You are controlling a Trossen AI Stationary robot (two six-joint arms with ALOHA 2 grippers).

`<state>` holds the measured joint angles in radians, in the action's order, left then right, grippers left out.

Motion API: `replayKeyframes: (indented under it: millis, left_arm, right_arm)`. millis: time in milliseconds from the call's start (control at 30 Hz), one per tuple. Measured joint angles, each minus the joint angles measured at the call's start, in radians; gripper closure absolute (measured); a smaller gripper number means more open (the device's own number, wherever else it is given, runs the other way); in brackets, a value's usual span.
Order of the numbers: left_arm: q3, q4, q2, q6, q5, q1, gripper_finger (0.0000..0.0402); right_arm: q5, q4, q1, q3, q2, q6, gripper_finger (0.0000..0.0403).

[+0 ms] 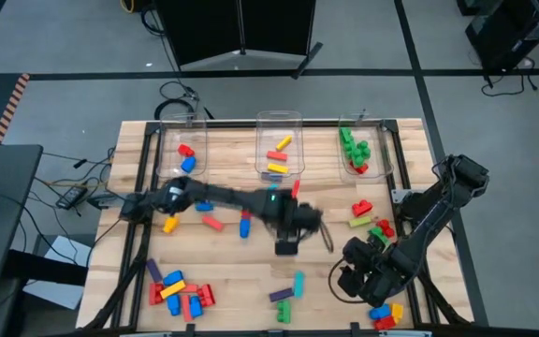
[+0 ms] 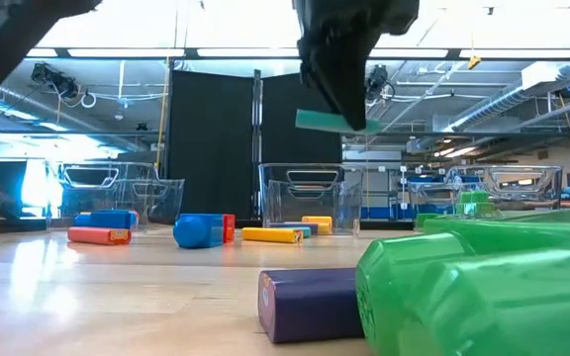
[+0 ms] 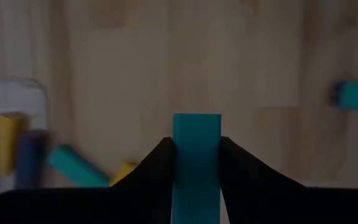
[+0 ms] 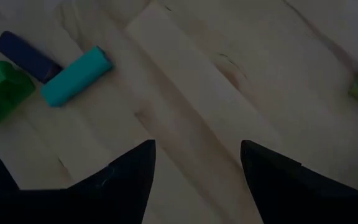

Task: Sort blocks by size
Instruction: Put the blue block into the middle transparent bin

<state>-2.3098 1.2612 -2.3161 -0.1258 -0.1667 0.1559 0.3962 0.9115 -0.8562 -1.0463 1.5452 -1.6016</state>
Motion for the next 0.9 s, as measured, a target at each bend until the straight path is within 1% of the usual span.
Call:
replayKeyframes:
  millis: [133, 267, 400, 600, 733, 833, 900]
  left_arm:
    - [-0.02, 0.003, 0.0, 0.119, 0.049, -0.108, 0.0302]
    - [-0.034, -0.011, 0.0, 0.212, 0.051, -0.229, 0.0297]
    - [-0.047, -0.055, 0.003, 0.267, 0.108, -0.358, 0.0283]
    - [-0.046, -0.078, 0.005, 0.324, 0.191, -0.538, 0.0288]
    - [0.011, -0.178, 0.0, 0.324, 0.237, -0.61, 0.0287]
    - [0.062, -0.246, -0.013, 0.333, 0.269, -0.629, 0.0286]
    - [0.09, -0.256, -0.021, 0.333, 0.276, -0.634, 0.0286]
  right_arm:
    - [0.0, 0.003, 0.001, 0.005, 0.0, -0.039, 0.0157]
    - [0.0, 0.031, 0.034, 0.005, 0.0, -0.054, 0.0157]
    - [0.0, 0.073, 0.102, 0.005, -0.002, -0.057, 0.0157]
    - [0.006, 0.131, 0.233, 0.005, -0.022, -0.057, 0.0157]
    - [0.008, 0.154, 0.323, 0.005, -0.026, -0.056, 0.0156]
    - [0.013, 0.154, 0.382, 0.005, -0.026, -0.053, 0.0158]
    - [0.014, 0.153, 0.412, 0.005, -0.026, -0.048, 0.0157]
